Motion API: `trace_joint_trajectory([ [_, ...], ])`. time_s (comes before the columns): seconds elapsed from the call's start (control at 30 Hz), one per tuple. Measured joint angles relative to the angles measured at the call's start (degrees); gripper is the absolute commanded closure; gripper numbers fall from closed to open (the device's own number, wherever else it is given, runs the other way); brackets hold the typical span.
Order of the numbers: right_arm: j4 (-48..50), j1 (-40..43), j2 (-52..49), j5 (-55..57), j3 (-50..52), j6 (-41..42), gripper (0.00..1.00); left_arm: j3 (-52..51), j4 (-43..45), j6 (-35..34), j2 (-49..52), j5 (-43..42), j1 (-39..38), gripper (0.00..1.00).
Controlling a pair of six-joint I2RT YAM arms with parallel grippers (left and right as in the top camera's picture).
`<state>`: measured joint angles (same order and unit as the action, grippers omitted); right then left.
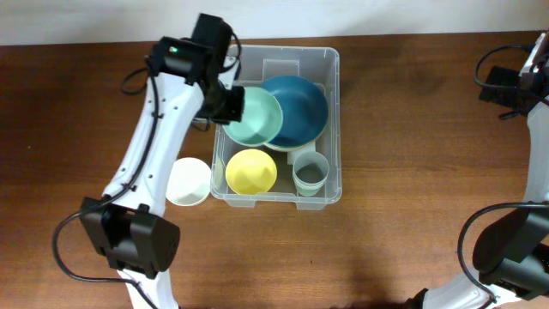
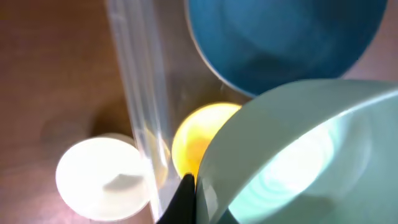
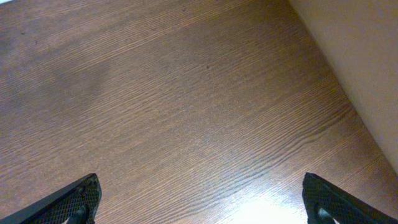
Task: Pack container
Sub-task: 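Lift the mint-green bowl and place it onto the yellow bowl, then open the left gripper and withdraw it left toward the white bowl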
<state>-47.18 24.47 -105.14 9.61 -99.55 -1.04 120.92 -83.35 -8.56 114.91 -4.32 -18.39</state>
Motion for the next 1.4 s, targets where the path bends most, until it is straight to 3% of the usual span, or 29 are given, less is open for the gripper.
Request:
trace_joint_trajectory([
  [0.53,0.0,0.0,0.0,0.0,0.0,0.0,0.01,-9.1,0.7,0.0,0.0,0.0,-2.9,0.99],
  [0.57,0.0,0.0,0.0,0.0,0.0,0.0,0.01,-9.5,0.9,0.0,0.0,0.0,-2.9,0.98],
  [0.73,0.0,0.0,0.0,0.0,0.0,0.0,0.01,-9.8,1.1,0.4,0.0,0.2,-2.9,0.7],
  [0.8,0.0,0.0,0.0,0.0,0.0,0.0,0.01,-9.8,1.1,0.4,0.0,0.8,-2.9,0.66],
  [1.23,0.0,0.0,0.0,0.0,0.0,0.0,0.01,-9.3,2.6,0.4,0.0,3.3,-2.5,0.66],
  [1.4,0.0,0.0,0.0,0.0,0.0,0.0,0.01,-8.7,2.5,0.1,-1.4,5.1,1.1,0.66],
])
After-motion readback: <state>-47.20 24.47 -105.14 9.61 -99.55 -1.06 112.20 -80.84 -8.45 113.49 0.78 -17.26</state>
